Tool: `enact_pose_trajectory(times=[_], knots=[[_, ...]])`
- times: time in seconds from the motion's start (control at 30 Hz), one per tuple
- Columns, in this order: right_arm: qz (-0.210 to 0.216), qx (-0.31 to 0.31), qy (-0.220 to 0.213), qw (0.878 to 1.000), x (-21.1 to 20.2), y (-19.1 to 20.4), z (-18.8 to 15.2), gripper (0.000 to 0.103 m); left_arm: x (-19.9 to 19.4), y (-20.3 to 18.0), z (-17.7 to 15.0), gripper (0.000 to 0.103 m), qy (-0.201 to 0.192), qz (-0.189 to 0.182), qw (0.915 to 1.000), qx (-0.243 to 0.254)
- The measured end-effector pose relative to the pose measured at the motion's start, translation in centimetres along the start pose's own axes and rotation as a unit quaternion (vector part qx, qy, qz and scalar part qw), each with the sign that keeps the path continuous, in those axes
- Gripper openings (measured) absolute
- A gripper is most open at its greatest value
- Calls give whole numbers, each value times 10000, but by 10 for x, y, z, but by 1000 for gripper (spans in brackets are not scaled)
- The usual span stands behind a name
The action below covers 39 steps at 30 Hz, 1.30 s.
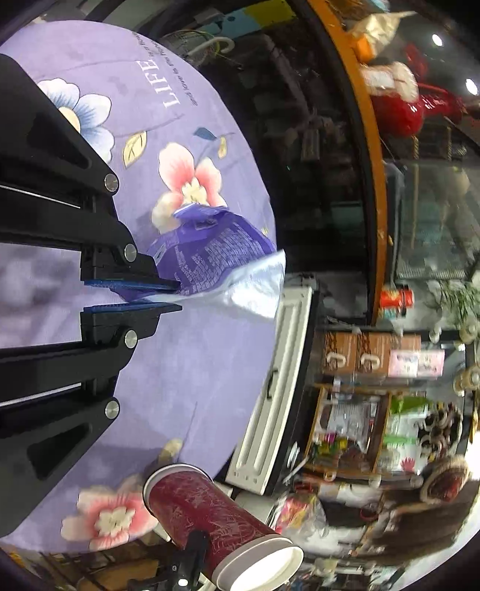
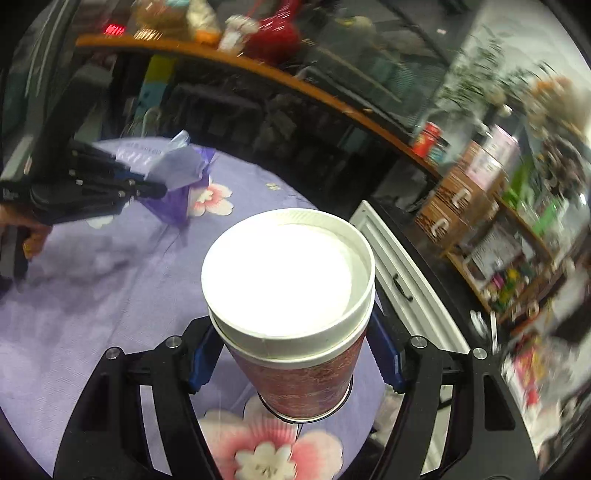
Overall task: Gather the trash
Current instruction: 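Carry the red cup and purple wrapper over the black bin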
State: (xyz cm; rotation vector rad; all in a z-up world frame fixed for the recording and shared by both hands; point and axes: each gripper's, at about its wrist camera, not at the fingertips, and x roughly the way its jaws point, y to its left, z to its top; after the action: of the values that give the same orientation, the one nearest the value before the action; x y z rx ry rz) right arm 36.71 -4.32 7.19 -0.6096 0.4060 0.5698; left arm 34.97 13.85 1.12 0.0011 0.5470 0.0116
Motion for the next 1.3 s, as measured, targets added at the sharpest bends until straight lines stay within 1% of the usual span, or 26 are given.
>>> enact_pose_trajectory(times=[0.13,0.2,0.3,0.37,0.43,0.47,0.57,0.7,0.77,0.8,0.87,1.0,1.03,1.1,1.13,1.2,1.3], knots=[[-143,689,-208,9973,-39,-22,-32,70,-25,-37,4,7,-194,-241,9992,241],[-208,988,-260,9946,-55,-34,-51,70,-41,-65,5,7,-308,-456,9977,388],[-372,1421,-230,9889,-75,-52,-83,70,-58,-107,3,7,-429,-798,9940,606],[-519,1704,-180,9838,-89,-65,-109,70,-65,-138,0,7,-463,-1059,9906,728],[-650,1902,-101,9795,-98,-74,-130,70,-69,-161,-4,7,-461,-1250,9878,808],[-719,2006,-63,9770,-103,-78,-141,70,-71,-180,-7,7,-424,-1410,9851,888],[-878,2341,76,9682,-115,-92,-177,70,-74,-220,-14,7,-340,-1783,9780,1026],[-1157,2561,315,9592,-119,-103,-222,70,-74,-264,-23,7,-269,-2143,9699,1126],[-1235,2752,407,9526,-116,-108,-246,70,-72,-284,-28,7,-234,-2268,9667,1165],[-1260,2907,457,9474,-112,-113,-259,70,-69,-292,-30,7,-194,-2323,9651,1191],[-1285,3106,517,9404,-103,-119,-277,70,-62,-313,-38,7,-87,-2432,9616,1266],[-1258,3548,739,9235,-69,-129,-310,70,-47,-336,-50,7,167,-2534,9585,1296],[-1170,3707,801,9179,-56,-131,-320,70,-45,-339,-53,7,212,-2550,9578,1307],[-1095,3877,877,9111,-36,-130,-331,70,-37,-348,-58,7,329,-2582,9559,1362],[-1078,3936,947,9080,-23,-128,-338,70,-34,-350,-61,7,384,-2586,9552,1386],[-1011,3978,1057,9057,0,-125,-348,70,-26,-354,-68,7,521,-2595,9538,1422],[-987,4055,1237,9003,25,-120,-360,70,-15,-359,-75,7,707,-2614,9520,1425]])
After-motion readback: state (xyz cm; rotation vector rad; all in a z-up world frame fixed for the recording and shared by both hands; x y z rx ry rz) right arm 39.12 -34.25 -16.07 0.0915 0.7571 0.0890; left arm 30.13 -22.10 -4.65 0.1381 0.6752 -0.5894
